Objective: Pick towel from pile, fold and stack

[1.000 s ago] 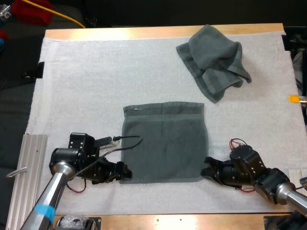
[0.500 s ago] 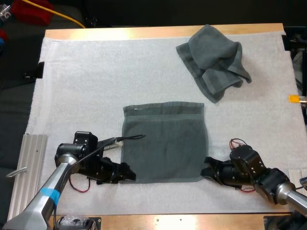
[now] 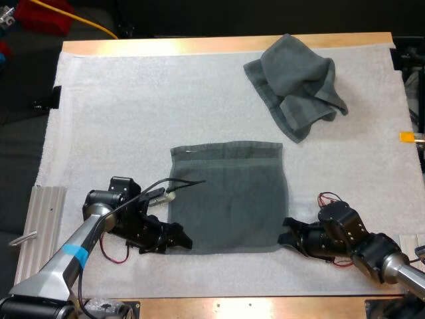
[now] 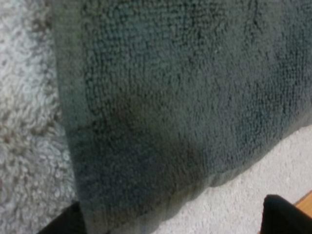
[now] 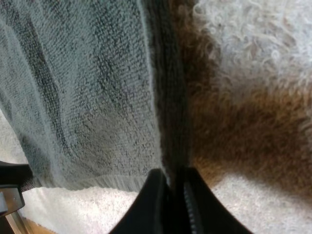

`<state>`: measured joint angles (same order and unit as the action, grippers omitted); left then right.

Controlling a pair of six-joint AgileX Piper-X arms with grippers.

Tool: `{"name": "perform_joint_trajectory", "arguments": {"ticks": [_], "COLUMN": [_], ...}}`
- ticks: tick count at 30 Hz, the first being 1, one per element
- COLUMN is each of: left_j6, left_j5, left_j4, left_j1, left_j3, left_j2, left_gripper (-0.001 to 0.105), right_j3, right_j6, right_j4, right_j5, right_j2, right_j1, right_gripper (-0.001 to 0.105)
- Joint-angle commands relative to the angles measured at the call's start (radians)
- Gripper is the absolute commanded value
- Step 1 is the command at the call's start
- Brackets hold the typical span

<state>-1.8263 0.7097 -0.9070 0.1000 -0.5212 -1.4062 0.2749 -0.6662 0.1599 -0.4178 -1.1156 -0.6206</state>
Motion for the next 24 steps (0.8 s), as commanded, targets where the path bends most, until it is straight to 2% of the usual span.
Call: {"name": "perform_joint_trajectory", "arguments": {"ticks": [1,3,4,6,9,13,21,24], "left_j6": [0.007,0.007,0.007,0.007,0.007,0.0,0.007,0.03], "left_j5": [-0.001,-0.005,-0.009,-0.046,-0.091,-0.106,-0.151,-0.151], "left_j4": [0.025,0.025,0.025,0.018,0.011,0.011,0.009,-0.014], "left_j1": [0.021,0.021,0.021,0.021,0.021,0.021,0.021,0.021], "left_j3": [0.034,0.034,0.034,0.034,0.034,0.034,0.02,0.017], "left_j2": [-0.042,-0.042,-0.042,-0.042,-0.042,-0.042,-0.032,0.006], "left_gripper": [0.064,0.052,0.05,0.04,0.034,0.03,0.001,0.0], "right_j3": [0.002,0.002,0.002,0.002,0.002,0.002,0.008,0.026], "right_j6": [-0.002,-0.002,-0.002,-0.002,-0.002,-0.002,-0.005,-0.012], "right_j4": [-0.007,-0.007,-0.007,-0.007,-0.007,-0.007,-0.007,-0.007], "right_j5": [-0.012,-0.012,-0.012,-0.012,-0.012,-0.012,-0.012,-0.012], "right_j2": [0.002,0.002,0.002,0.002,0.002,0.002,0.002,0.008], "right_j1": [0.0,0.0,0.0,0.0,0.0,0.0,0.0,-0.002], "right_gripper": [0.0,0.0,0.0,0.0,0.0,0.0,0.0,0.0]}}
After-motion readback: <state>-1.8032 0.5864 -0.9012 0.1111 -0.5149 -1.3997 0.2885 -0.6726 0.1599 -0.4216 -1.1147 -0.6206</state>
